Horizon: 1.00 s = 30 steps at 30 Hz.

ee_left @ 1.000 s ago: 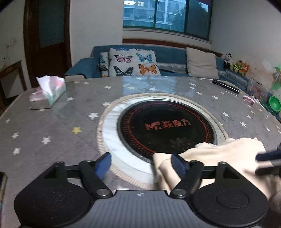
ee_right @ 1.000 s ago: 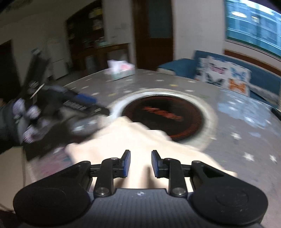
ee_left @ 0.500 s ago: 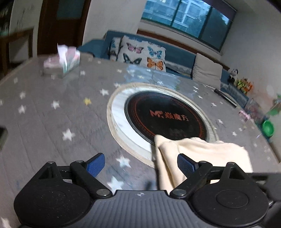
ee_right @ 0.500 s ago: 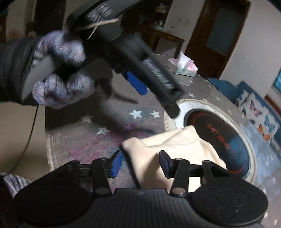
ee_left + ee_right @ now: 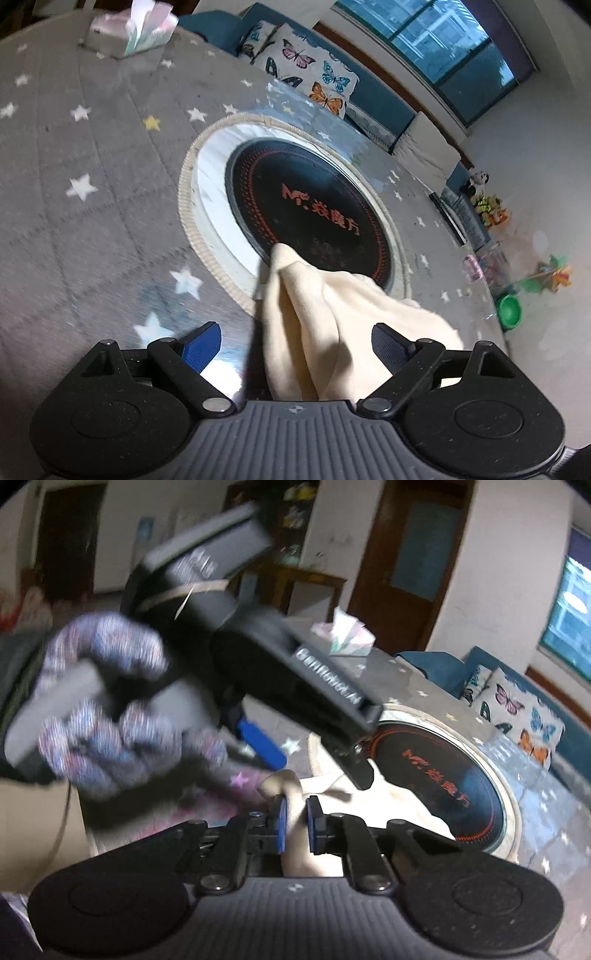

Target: Fold clothes

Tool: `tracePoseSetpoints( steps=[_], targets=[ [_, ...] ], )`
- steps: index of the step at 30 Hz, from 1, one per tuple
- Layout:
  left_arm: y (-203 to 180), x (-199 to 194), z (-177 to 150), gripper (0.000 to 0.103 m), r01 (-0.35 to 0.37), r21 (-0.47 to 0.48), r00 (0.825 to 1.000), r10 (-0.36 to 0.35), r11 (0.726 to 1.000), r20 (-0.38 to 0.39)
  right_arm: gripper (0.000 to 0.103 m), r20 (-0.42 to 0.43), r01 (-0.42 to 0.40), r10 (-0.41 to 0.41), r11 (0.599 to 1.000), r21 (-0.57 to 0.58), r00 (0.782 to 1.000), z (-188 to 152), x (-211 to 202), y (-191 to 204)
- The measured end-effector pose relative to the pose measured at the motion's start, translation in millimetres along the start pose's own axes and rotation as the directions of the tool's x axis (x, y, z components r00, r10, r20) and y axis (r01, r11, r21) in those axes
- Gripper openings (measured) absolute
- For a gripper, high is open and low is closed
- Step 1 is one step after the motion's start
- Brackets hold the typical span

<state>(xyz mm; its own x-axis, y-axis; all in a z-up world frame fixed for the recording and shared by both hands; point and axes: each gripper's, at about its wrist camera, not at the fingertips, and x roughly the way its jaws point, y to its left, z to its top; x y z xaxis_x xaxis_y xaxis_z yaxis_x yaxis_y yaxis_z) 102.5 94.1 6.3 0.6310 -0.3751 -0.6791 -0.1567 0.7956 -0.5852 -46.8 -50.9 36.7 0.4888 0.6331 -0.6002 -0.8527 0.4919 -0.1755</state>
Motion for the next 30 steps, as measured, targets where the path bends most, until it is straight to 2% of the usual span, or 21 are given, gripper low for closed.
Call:
tracePoseSetpoints(
  steps=[3,5,6,8,10,13,15,19,25,30],
  targets=[
    [-5,7,0,0.081,0.026,-0.029,0.999,-0.026,0.999,-0.021,0.01,0.031,-0.017,0.016,0.999,0.037,0.999,-2,-11,-9],
    [-7,13,0,0.063,0.04,-0.043,0.998,-0.042,0.998,-0.038,0.009,0.051,-0.028,0.025,0.998,0.059,0.998,-4,-19,-15],
    [-7,16,-1,0.057,0.047,-0.052,0.998,-0.05,0.998,-0.047,0.009,0.055,-0.034,0.03,0.997,0.064,0.998,-6,-21,-16],
    [-4,22,-2,0.03,0.059,-0.076,0.996,-0.064,0.995,-0.065,0.009,0.057,-0.045,0.041,0.997,0.069,0.998,-9,-24,-17],
    [-1,25,-4,0.019,0.063,-0.09,0.995,-0.07,0.994,-0.072,0.01,0.047,-0.062,0.059,0.995,0.076,0.997,-13,-23,-18],
    [0,26,-6,0.017,0.064,-0.091,0.995,-0.07,0.994,-0.068,0.017,0.04,-0.08,0.075,0.989,0.122,0.996,-22,-31,-24],
    [0,25,-6,0.017,0.063,-0.087,0.995,-0.069,0.994,-0.067,0.017,0.037,-0.084,0.08,0.985,0.153,0.996,-27,-37,-28],
    [-2,26,-7,0.017,0.061,-0.082,0.996,-0.067,0.995,-0.065,0.017,0.009,-0.008,0.006,0.965,0.261,1.0,-49,-57,-56],
    [-3,26,-8,0.017,0.056,-0.075,0.996,-0.06,0.996,-0.06,0.017,-0.057,0.159,-0.15,0.875,0.458,0.987,-86,-66,-125],
    [-3,26,-7,0.017,0.05,-0.07,0.997,-0.055,0.996,-0.063,0.017,-0.124,0.259,-0.228,0.804,0.536,0.966,-113,-72,-157]
  ],
)
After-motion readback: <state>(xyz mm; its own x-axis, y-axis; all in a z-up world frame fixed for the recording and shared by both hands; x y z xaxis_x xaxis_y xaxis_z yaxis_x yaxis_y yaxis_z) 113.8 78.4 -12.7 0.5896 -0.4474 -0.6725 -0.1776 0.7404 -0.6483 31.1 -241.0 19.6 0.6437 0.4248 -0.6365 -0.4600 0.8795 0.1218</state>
